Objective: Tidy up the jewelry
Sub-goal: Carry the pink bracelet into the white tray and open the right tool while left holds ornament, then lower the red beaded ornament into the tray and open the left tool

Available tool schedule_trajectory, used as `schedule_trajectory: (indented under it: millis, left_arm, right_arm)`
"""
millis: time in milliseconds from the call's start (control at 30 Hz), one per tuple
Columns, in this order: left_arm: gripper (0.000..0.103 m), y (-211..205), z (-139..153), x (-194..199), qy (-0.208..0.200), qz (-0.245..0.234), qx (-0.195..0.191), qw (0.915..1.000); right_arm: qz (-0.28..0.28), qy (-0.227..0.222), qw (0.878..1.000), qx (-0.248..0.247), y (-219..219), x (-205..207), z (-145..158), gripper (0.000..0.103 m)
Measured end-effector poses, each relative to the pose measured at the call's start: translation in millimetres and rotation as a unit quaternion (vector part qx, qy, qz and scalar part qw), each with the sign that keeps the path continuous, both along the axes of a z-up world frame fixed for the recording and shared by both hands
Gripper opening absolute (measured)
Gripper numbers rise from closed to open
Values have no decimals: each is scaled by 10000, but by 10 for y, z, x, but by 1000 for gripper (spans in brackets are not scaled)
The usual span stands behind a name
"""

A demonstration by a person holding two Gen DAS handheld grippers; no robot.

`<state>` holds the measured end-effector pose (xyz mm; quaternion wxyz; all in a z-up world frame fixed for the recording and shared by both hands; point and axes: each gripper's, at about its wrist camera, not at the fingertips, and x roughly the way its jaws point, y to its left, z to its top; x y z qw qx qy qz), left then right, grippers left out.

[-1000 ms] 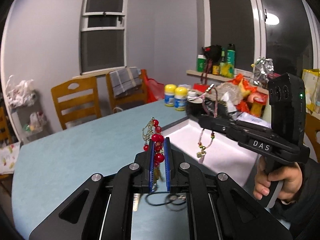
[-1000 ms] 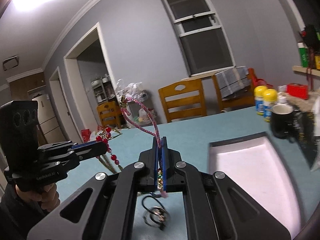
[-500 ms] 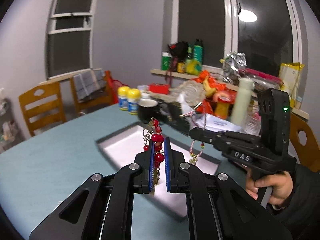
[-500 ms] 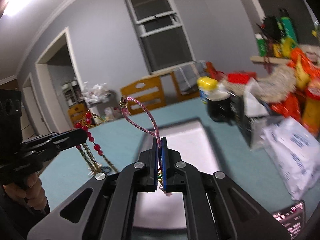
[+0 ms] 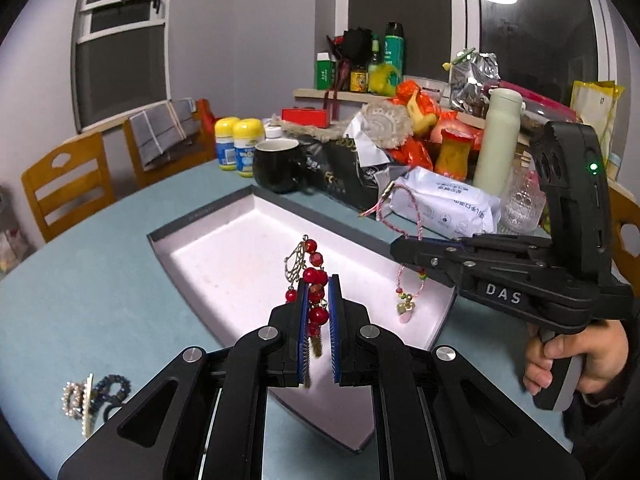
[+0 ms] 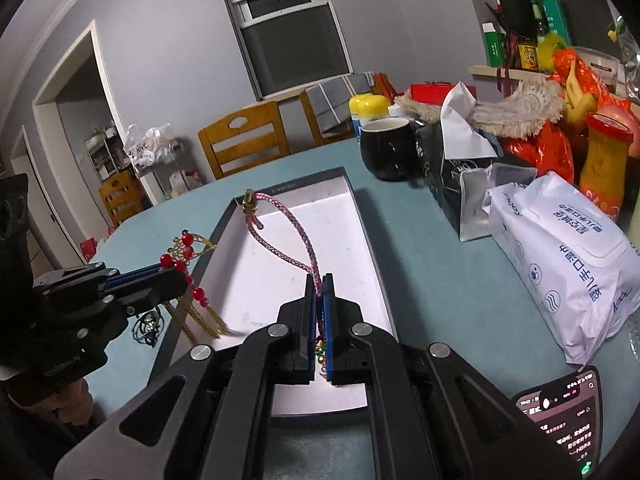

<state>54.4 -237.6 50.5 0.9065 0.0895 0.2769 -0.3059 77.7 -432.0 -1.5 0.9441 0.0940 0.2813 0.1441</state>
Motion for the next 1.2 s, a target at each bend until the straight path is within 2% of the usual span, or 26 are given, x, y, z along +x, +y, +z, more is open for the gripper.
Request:
schedule_trajectory:
  millis: [233,600,667,733,800,867,933,1100,1200]
  left_arm:
    - [10,-84,-131,14,138,-101,223,9996]
    - [10,-108,-240,76,431,-70,518,9977]
    - [12,-124,-264,85,491,-79,573,9971]
    - [19,-135,-283,74,512,-102,606,9968]
    - [20,-143,-270,50,460,-151,602,9970]
    - [21,-146,-242,25,394,-167,578,9974]
    - [23,-139,-217,11,371,-178,533,9977]
    - [28,-104,-190,13,342,-141,496,9981]
    - [36,-60,-180,28,333,-62,479,9983]
  right_arm:
    - [-8,167,9998,-122,27,63,-27,3]
    - [-65,728,9971,-198,39,219,-145,3]
    - [-51,778,9967,-234,49,235,-159,3]
    - [-51,771,9967,-249,50,233,-160,4]
    - [-71,750,9969,-244,41,242,-156,5]
    - [-91,743,9969,-234,28,241,-158,10]
    - [-95,727,9970,-255,33,239,-150,22]
    - [-72,629,9969,-467,105,205,-126,25]
    - [-63,534,9972,-529,131,189,-100,37]
